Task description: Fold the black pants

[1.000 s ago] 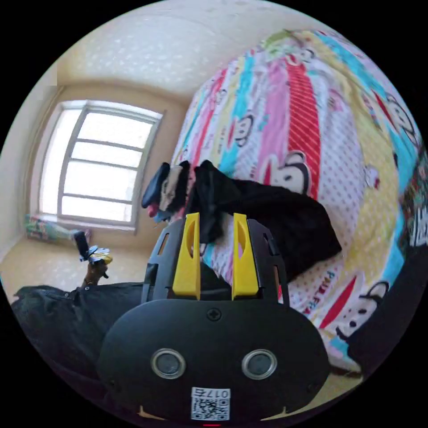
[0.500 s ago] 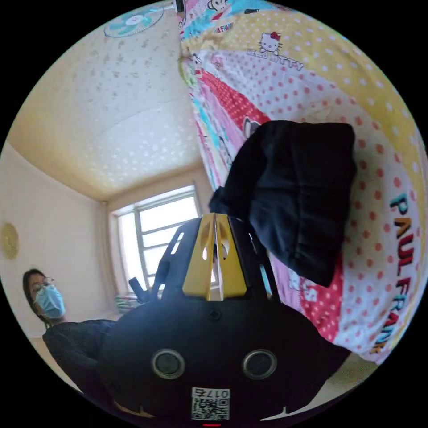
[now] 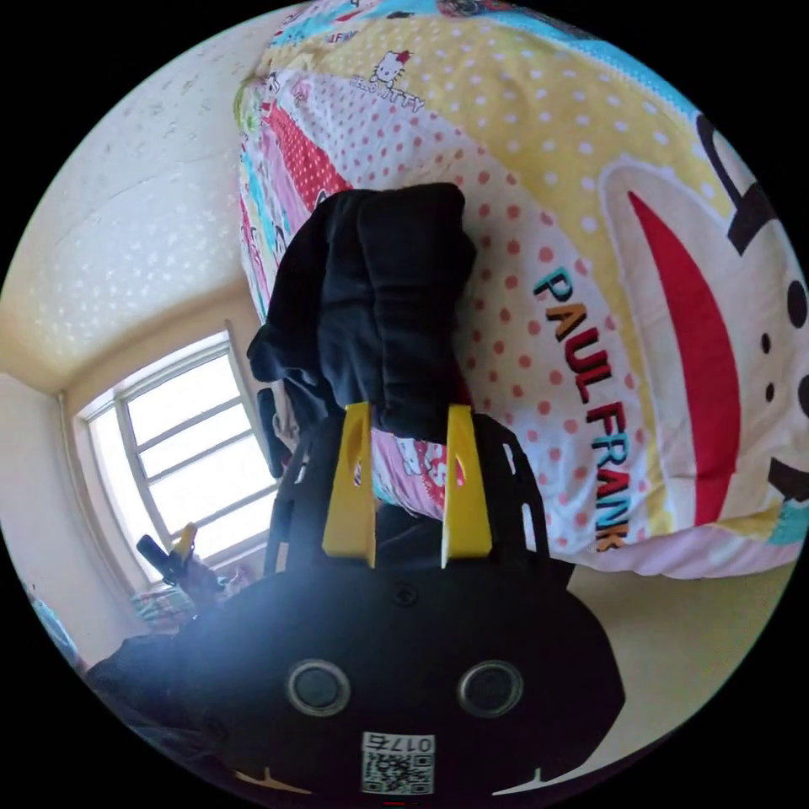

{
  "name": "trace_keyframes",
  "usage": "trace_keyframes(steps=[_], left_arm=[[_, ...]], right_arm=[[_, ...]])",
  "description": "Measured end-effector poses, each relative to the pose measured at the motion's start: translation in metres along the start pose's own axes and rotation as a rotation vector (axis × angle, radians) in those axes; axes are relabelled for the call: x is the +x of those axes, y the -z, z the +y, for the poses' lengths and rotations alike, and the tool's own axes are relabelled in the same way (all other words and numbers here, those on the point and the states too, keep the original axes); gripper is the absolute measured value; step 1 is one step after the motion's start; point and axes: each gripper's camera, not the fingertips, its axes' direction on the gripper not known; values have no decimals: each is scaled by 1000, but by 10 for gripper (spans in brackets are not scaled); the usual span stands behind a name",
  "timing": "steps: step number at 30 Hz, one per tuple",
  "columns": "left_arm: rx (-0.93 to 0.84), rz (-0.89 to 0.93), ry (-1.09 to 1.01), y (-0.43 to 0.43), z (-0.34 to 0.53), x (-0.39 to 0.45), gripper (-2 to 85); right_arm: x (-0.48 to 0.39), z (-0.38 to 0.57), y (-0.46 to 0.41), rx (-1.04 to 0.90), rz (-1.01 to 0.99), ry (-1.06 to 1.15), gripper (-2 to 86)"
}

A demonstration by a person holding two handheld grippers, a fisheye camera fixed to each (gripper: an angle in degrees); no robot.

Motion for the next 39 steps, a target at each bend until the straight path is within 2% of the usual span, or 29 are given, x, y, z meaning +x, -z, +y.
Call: trace_keyframes(steps=[1,3,4,10,13,15,16,18,21,23,25,28,30,34,37,39], left_arm=[[7,-3,-23,-1,2,3,110],[18,-19,-71,-2,2,10,113],[22,-25,-115,-3,0,16,119],[50,-111,-356,-22,-34,57,156],[68,-242,-433,-33,-43,75,165],[128,-365,-470,-29,-35,85,145],[221,-441,-475,-16,-23,91,118],[341,-459,-495,11,-5,94,73],[447,-226,-461,76,5,84,29],[479,88,-365,123,-3,59,10],[470,295,-327,141,-11,42,4],[525,513,-317,172,-10,32,-3],[574,556,-375,198,-6,39,-4],[664,606,-548,266,8,72,-6],[724,633,-635,312,21,88,-7],[758,648,-674,337,30,93,-7]], right_arm=[[-5,4,4,22,-72,57,65],[-29,22,28,147,-380,181,31],[-37,25,33,158,-419,210,28],[-177,70,38,9,-506,617,22],[-247,126,15,-114,-599,813,22],[-290,180,-1,-177,-580,972,23],[-296,192,-3,-172,-565,999,23],[-302,229,5,-88,-555,1035,25],[-293,274,25,36,-455,1141,29],[-276,303,37,128,-435,1197,32],[-252,332,42,228,-355,1229,37],[-204,379,29,332,-117,1209,62],[-164,419,-1,424,78,1222,112],[-126,466,-58,511,286,1188,192],[-137,497,-88,682,370,1225,231],[-174,524,-98,853,427,1372,242]])
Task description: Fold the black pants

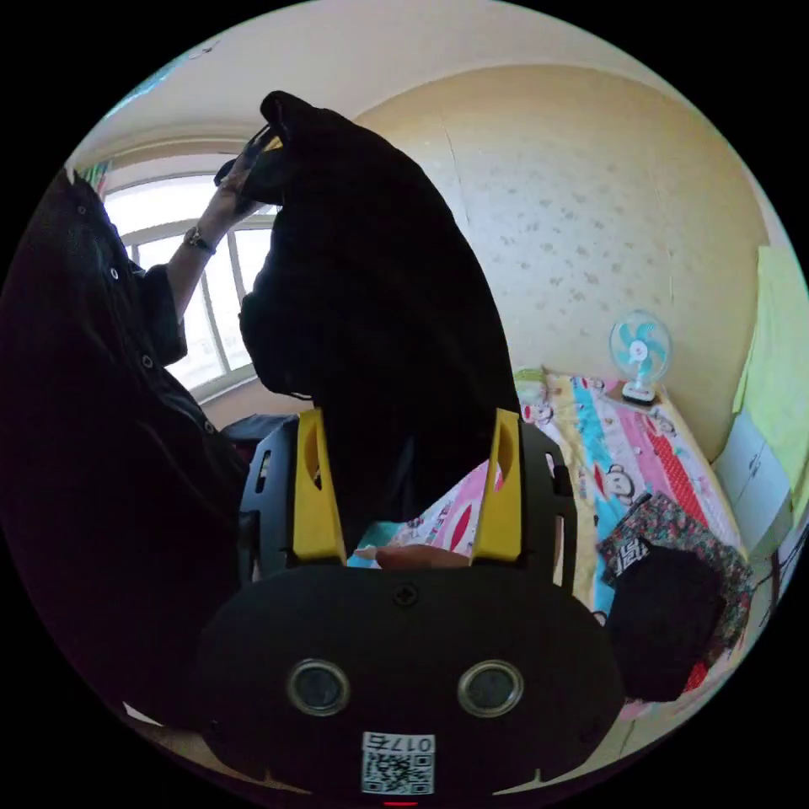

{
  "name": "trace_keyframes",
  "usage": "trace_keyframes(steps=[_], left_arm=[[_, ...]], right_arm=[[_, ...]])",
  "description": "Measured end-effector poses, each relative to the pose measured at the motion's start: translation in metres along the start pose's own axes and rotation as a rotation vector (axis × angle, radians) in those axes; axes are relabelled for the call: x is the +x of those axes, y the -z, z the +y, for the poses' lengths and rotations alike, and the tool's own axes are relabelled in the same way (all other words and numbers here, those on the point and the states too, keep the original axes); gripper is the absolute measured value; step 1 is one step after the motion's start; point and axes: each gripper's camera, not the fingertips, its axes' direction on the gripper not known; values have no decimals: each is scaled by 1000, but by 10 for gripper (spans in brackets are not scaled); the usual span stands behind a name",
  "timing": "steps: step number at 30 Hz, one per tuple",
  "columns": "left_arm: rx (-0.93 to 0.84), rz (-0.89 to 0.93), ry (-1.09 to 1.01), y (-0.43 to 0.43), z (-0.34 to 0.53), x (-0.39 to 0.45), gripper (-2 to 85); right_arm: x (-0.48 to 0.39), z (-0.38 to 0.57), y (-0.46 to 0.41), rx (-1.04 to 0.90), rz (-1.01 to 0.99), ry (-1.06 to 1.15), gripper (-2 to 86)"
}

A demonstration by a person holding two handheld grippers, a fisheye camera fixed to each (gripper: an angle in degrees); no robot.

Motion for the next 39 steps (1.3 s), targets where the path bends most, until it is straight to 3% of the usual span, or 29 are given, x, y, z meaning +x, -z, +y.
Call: trace_keyframes(steps=[2,5,6,9,13,18,20,22,24,26,29,30,32,34,37,39], left_arm=[[53,12,-49,25,-18,20,-6],[116,-5,-127,65,-38,43,-5],[129,-20,-148,74,-42,48,-5],[189,-122,-228,120,-59,73,-3],[178,-300,-406,167,-75,93,2],[297,-316,-247,208,-58,70,3],[303,-491,-207,203,-74,52,4],[259,-596,-142,189,-112,14,6],[191,-676,-68,169,-164,-52,11],[66,-777,118,142,-232,-182,23],[-121,-875,447,132,-259,-355,52],[-165,-912,519,132,-250,-382,54],[-298,-960,845,139,-177,-459,51],[-371,-975,965,141,-106,-488,55],[-594,-961,1158,135,31,-513,55],[-783,-937,1285,128,116,-508,55]], right_arm=[[-20,-33,-2,43,62,156,235],[-36,-92,1,70,-20,295,135],[-33,-113,8,138,-57,290,80],[-11,-155,34,363,-133,188,55],[9,-207,59,501,-296,122,42],[-21,-261,48,476,-192,129,35],[-20,-281,22,430,-98,159,36],[3,-312,-24,357,-77,156,37],[63,-372,-122,176,-155,144,40],[120,-420,-222,-39,-174,137,47],[232,-436,-384,-383,-128,-79,67],[275,-408,-428,-556,-124,-205,68],[322,-340,-458,-717,-64,-379,65],[349,-259,-463,-754,-39,-472,61],[375,-90,-471,-966,-128,-601,60],[366,59,-455,-1283,-112,-685,65]])
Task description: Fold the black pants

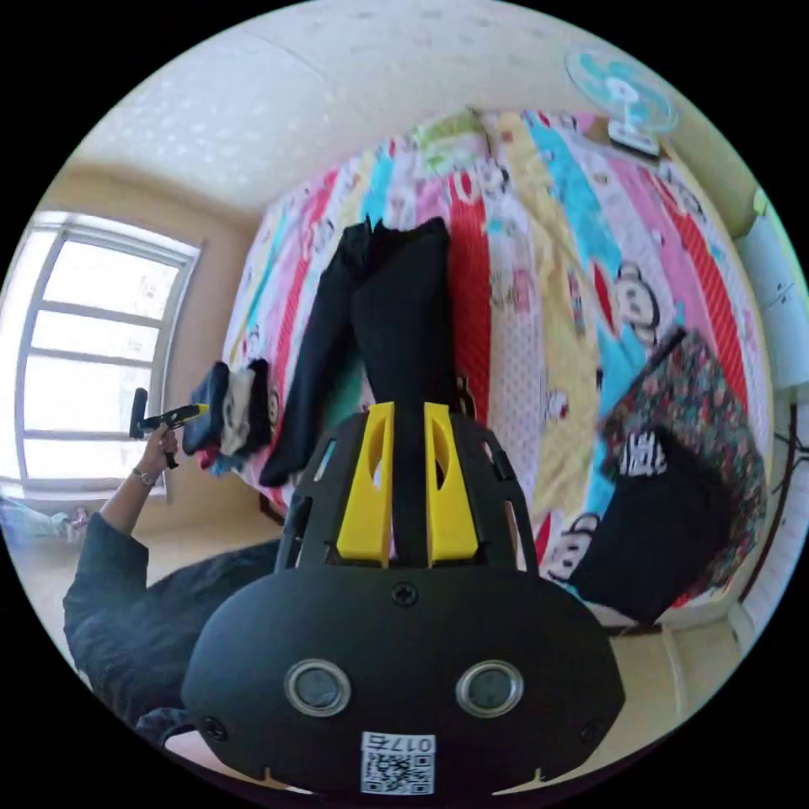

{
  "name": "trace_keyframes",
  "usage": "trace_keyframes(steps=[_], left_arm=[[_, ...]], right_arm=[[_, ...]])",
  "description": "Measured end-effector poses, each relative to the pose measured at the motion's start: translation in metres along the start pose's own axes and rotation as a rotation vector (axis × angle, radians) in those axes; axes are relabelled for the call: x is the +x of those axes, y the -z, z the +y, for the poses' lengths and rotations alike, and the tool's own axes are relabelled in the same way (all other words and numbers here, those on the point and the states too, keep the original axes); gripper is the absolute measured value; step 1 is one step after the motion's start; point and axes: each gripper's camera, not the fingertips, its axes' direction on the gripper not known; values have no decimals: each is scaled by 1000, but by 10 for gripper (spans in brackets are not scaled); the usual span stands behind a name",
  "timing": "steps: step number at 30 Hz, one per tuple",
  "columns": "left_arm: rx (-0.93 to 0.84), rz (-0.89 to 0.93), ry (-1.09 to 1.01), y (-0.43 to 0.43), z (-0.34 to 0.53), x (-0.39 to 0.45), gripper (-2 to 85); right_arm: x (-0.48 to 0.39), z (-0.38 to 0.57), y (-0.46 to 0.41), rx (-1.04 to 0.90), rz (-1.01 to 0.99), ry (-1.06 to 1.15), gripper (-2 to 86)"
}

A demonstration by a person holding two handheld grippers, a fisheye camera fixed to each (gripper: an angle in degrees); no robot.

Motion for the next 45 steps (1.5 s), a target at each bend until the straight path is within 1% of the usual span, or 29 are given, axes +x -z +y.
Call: trace_keyframes(steps=[1,2,3,5,7,9,13,15,16,18,19,23,25,27,30,31,32,33,34,35,36,37,38,39,40,41,42,44,45], left_arm=[[-100,-49,36,-40,19,-17,54],[-174,-69,65,-70,39,-32,53],[-203,-69,77,-81,48,-38,52],[-294,-59,93,-105,74,-53,50],[-327,-87,73,-102,79,-57,50],[-333,-123,47,-85,76,-58,50],[-242,-144,-16,-21,44,-57,57],[-184,-142,-61,6,28,-53,65],[-161,-135,-82,19,16,-50,72],[-162,-119,-98,31,-2,-50,88],[-180,-133,-97,33,-13,-51,97],[-238,-248,-106,33,-49,-59,105],[-267,-248,-168,30,-66,-59,105],[-279,-245,-249,29,-83,-56,102],[-286,-231,-367,25,-100,-51,71],[-320,-174,-399,20,-104,-50,58],[-371,-48,-432,16,-108,-50,42],[-400,33,-445,15,-109,-50,34],[-456,264,-448,17,-113,-52,24],[-481,606,-444,27,-117,-56,16],[-469,794,-446,36,-118,-59,13],[-404,1089,-440,57,-119,-67,8],[-315,1225,-450,82,-118,-77,6],[-278,1226,-464,94,-116,-82,5],[-239,1136,-504,112,-110,-90,5],[-246,1003,-515,118,-104,-97,4],[-260,948,-504,116,-101,-101,4],[-301,706,-359,93,-92,-126,4],[-299,652,-329,86,-89,-132,4]], right_arm=[[16,13,-29,-80,16,-35,66],[42,41,-78,-225,27,-86,68],[61,69,-115,-333,28,-121,71],[79,100,-144,-410,9,-177,72],[87,111,-148,-405,-29,-207,71],[85,99,-128,-351,-48,-201,69],[56,48,-79,-201,-74,-110,68],[28,15,-57,-115,-149,-66,68],[21,8,-55,-106,-180,-62,69],[-5,-15,-54,-104,-308,-55,70],[-12,-18,-54,-101,-334,-54,70],[-49,-26,-53,-104,-443,-41,71],[-56,-24,-54,-139,-435,-37,71],[-58,-19,-59,-212,-376,-48,71],[-55,-5,-58,-273,-338,-90,68],[-53,-2,-56,-271,-339,-101,68],[-51,2,-50,-256,-348,-123,67],[-48,5,-43,-232,-362,-144,66],[-47,6,-40,-219,-371,-154,66],[-44,7,-34,-195,-390,-171,65],[-41,8,-29,-175,-407,-189,65],[-39,8,-26,-167,-414,-197,64],[-37,8,-21,-151,-427,-210,64],[-35,7,-17,-141,-436,-217,63],[-35,6,-16,-140,-439,-220,63],[-34,4,-15,-142,-438,-226,63],[-34,1,-16,-153,-434,-233,63],[-36,-3,-19,-177,-435,-230,63],[-39,-7,-20,-193,-438,-220,63]])
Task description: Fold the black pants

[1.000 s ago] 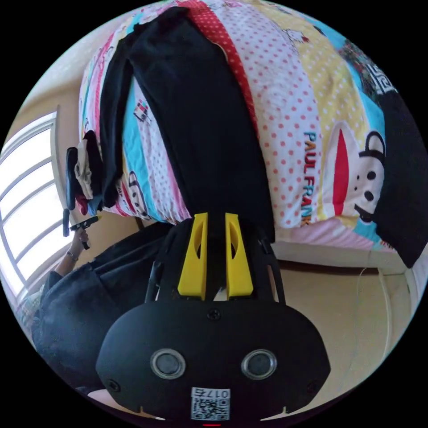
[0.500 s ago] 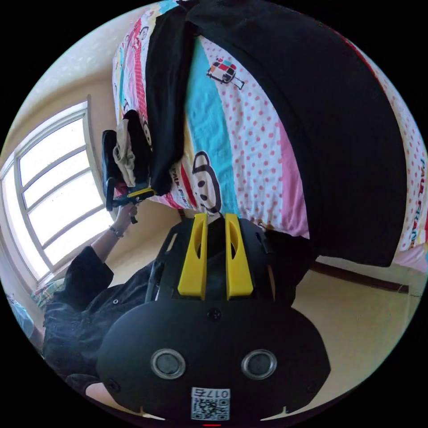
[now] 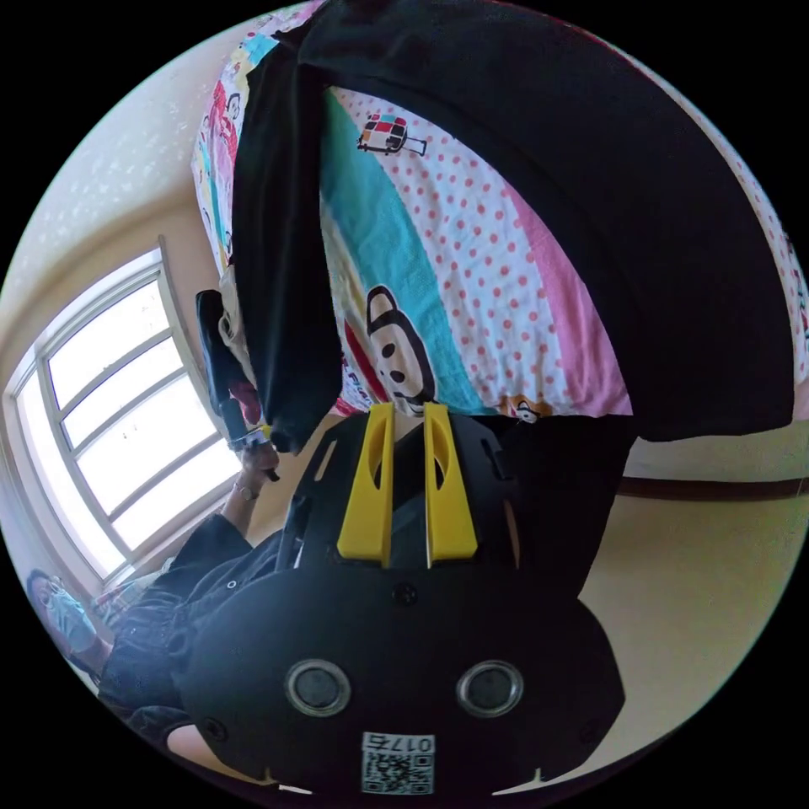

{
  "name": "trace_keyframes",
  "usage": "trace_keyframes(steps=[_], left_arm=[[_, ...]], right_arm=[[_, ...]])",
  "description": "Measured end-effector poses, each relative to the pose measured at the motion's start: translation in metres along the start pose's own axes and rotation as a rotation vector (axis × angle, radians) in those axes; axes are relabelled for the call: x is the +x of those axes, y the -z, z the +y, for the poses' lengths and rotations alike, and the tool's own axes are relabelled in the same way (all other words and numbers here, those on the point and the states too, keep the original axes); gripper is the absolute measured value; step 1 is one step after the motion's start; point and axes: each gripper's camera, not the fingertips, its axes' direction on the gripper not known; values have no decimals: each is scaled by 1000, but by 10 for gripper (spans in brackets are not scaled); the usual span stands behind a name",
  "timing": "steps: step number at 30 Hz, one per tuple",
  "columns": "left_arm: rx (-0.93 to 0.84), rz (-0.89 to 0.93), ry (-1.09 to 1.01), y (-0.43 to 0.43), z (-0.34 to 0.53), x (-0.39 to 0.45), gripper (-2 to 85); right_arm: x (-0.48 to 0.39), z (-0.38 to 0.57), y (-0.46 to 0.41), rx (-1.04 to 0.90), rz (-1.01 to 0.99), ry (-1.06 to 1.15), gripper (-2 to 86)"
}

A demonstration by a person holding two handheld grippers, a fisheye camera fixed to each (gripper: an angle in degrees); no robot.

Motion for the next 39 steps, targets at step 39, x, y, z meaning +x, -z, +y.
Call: trace_keyframes(steps=[39], left_arm=[[-213,-929,160,-335,-47,100,37]], right_arm=[[263,79,248,107,14,50,106]])
